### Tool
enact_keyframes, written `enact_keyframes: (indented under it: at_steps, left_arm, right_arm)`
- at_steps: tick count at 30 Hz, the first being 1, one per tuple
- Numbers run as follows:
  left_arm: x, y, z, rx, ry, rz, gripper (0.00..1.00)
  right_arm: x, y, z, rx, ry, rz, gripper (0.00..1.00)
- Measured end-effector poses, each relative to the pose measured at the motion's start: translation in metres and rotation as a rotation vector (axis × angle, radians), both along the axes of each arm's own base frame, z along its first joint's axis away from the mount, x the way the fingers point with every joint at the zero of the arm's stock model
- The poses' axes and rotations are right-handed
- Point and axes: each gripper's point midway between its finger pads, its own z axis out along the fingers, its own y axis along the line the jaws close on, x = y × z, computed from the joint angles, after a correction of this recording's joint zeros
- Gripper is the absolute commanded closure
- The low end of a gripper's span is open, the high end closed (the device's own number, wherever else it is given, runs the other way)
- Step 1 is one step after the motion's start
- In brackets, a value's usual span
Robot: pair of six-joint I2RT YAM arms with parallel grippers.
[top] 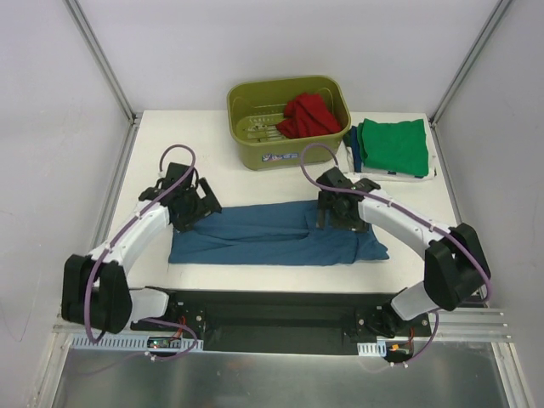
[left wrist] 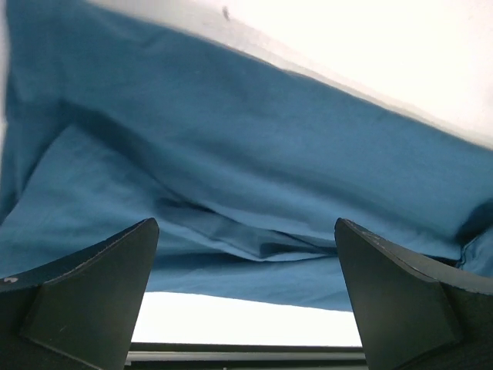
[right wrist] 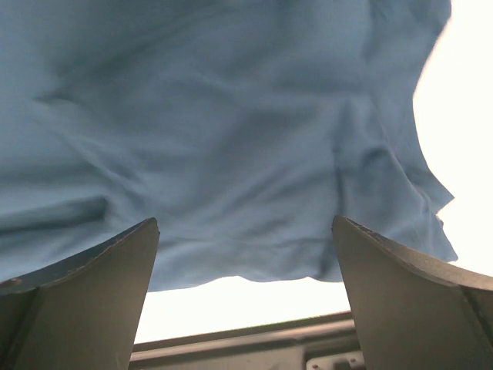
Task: Fold and stack the t-shirts
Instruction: Rotate the tshirt 30 degrees
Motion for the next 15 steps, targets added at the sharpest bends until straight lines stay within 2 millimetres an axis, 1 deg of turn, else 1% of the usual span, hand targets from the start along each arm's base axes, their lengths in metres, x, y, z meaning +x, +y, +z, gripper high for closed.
enact_keyframes:
  at_steps: [3,5,7,9,11,13,15]
  left_arm:
    - [0.012,-0.01,-0.009,-0.016,0.039,-0.044,0.01]
    - [0.018,-0.013,-0.022,-0.014,0.081,-0.061,0.01]
    - [0.017,-0.016,-0.037,-0.015,0.13,-0.075,0.01]
    - [0.013,-0.017,-0.051,-0.017,0.184,-0.089,0.01]
    - [0.01,-0.019,-0.061,-0.026,0.215,-0.098,0.01]
    - [0.008,-0.02,-0.064,-0.029,0.219,-0.102,0.01]
    - [0.006,-0.02,-0.064,-0.036,0.208,-0.105,0.01]
  right_arm:
    - [-0.014,-0.017,-0.014,-0.013,0.031,-0.045,0.0]
    - [-0.019,-0.023,-0.025,-0.009,0.059,-0.073,0.0]
    - [-0.022,-0.027,-0.036,0.007,0.09,-0.098,0.0]
    - [-0.019,-0.025,-0.046,0.032,0.122,-0.114,0.0]
    - [-0.015,-0.02,-0.058,0.047,0.159,-0.117,0.0]
    - [-0.011,-0.013,-0.066,0.054,0.2,-0.108,0.01]
    - [0.004,-0.002,-0.065,0.074,0.201,-0.092,0.0]
